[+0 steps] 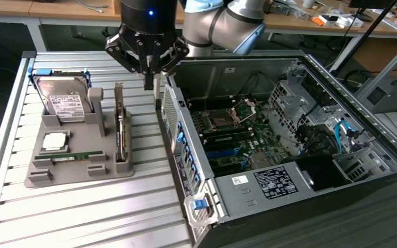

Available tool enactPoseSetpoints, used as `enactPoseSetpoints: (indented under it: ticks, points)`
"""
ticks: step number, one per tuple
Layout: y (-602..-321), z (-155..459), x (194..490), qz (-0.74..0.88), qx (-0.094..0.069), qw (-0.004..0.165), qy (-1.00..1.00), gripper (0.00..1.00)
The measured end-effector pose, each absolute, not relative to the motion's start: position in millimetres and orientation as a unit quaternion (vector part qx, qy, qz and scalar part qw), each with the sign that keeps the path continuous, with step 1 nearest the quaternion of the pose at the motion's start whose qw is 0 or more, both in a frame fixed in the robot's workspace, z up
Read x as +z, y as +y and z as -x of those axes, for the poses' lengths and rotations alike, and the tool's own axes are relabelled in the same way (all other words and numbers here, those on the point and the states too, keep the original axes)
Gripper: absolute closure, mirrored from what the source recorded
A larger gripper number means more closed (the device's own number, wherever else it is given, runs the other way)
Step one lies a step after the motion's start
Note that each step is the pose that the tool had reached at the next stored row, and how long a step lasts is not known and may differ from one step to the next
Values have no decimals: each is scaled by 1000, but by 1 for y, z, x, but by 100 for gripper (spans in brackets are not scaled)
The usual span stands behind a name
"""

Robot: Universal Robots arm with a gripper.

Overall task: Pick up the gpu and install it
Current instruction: 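Reach for the gpu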

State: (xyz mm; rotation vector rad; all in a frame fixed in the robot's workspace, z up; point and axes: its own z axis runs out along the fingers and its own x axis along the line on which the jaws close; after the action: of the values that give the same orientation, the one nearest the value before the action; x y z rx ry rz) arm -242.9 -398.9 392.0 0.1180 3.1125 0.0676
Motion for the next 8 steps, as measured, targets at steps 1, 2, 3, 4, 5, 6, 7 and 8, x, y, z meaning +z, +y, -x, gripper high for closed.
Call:
enactPoseSetpoints:
  ticks: [1,2,3,4,5,6,7,8]
  points:
    - [-399,244,392,-38,22,13,999,89]
    - [-399,244,392,-38,22,13,999,89]
    - [-399,245,392,-38,22,13,999,89]
    - [-399,246,392,-38,22,13,999,89]
    - [-399,246,392,-38,22,13,999,89]
    - [-399,247,392,-38,22,13,999,89]
    - [-399,248,392,-38,22,13,999,89]
    - [-399,248,392,-38,22,13,999,89]
